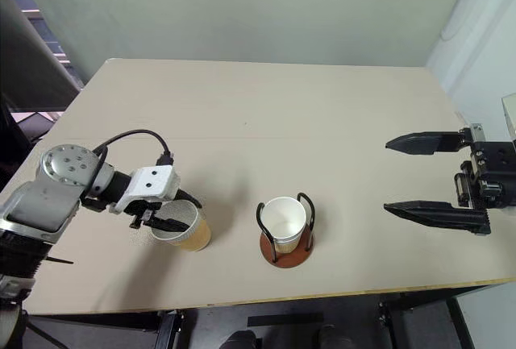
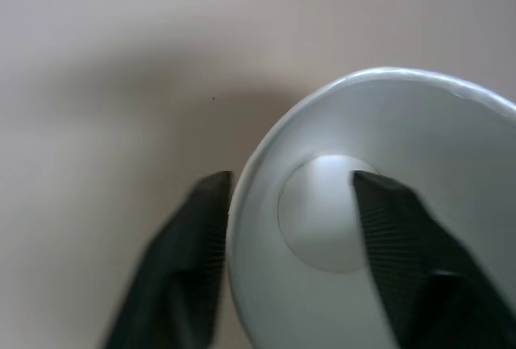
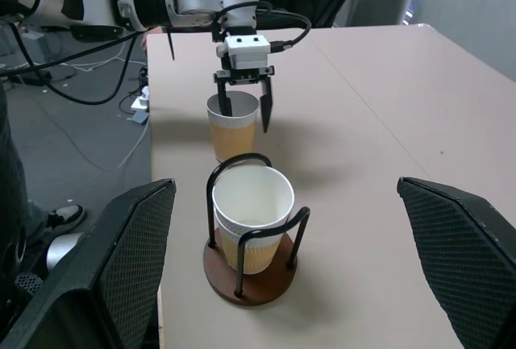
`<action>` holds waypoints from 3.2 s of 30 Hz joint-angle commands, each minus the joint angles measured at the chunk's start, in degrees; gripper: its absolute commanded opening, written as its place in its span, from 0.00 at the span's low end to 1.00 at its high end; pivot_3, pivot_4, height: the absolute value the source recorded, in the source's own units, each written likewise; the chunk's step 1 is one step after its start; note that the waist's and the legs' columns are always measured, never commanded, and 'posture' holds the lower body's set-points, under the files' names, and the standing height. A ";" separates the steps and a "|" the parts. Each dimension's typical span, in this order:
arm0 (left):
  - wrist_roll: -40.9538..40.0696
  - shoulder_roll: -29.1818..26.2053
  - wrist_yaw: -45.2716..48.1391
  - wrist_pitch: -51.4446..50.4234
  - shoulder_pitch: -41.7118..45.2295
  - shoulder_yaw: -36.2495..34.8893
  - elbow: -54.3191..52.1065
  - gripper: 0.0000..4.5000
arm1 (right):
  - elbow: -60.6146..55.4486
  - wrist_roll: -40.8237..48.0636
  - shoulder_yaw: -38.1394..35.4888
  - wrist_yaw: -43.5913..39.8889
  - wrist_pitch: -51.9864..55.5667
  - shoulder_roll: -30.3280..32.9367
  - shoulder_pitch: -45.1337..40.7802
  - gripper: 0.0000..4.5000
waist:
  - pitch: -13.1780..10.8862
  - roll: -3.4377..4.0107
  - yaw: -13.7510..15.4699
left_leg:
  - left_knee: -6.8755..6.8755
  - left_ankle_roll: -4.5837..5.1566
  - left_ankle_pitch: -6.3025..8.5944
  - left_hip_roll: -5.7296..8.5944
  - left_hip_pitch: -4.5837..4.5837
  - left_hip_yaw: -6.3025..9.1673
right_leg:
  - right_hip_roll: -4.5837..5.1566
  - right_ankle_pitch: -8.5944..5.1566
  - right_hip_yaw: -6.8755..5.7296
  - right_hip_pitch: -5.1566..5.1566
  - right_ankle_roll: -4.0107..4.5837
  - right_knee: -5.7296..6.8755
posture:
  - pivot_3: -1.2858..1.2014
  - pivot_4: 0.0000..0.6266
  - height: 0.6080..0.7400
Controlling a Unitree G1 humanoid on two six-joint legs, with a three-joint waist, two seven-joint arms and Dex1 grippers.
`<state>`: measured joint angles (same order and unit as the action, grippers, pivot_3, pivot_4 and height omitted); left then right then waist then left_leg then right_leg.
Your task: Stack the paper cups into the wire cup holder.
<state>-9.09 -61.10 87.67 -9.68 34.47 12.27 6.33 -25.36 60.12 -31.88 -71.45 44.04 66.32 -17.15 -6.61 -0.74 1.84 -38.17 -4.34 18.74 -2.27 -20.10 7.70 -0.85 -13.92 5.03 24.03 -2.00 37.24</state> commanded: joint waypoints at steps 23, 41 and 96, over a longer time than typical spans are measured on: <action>-11.21 15.39 4.83 3.53 35.43 2.01 12.25 0.01 | 3.58 -6.91 3.60 -1.97 -6.17 1.87 -4.31 1.00 | 0.01 -0.02 0.94 | -0.49 0.30 0.09 0.12 -0.30 0.05 | 0.11 0.29 0.00 -0.11 -0.51 -0.31 | 0.52 0.24 1.00; -26.75 21.90 4.83 11.70 44.78 28.54 11.87 0.01 | -3.39 -5.16 -6.23 1.87 -1.46 1.70 3.17 1.00 | 0.01 0.01 1.27 | -1.14 0.63 0.19 0.44 -0.78 -0.13 | 0.15 0.63 0.14 -0.13 -1.42 -0.76 | 0.52 0.24 1.00; -14.71 33.93 4.78 15.74 45.48 16.51 20.00 0.99 | -2.82 -7.66 -0.64 3.91 -5.61 1.38 3.01 1.00 | 0.02 0.02 1.63 | -1.91 1.03 0.42 0.55 -0.90 -0.22 | 0.21 0.54 0.00 -0.32 -1.81 -0.52 | 0.52 0.24 1.00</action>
<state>-24.52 -27.55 90.56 6.10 78.55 31.45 27.06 -28.15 52.60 -32.26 -67.81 39.49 67.34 -13.10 -6.59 -0.71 3.47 -40.08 -3.30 19.17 -1.70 -21.00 7.46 -0.63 -13.38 5.04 23.71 -3.82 36.72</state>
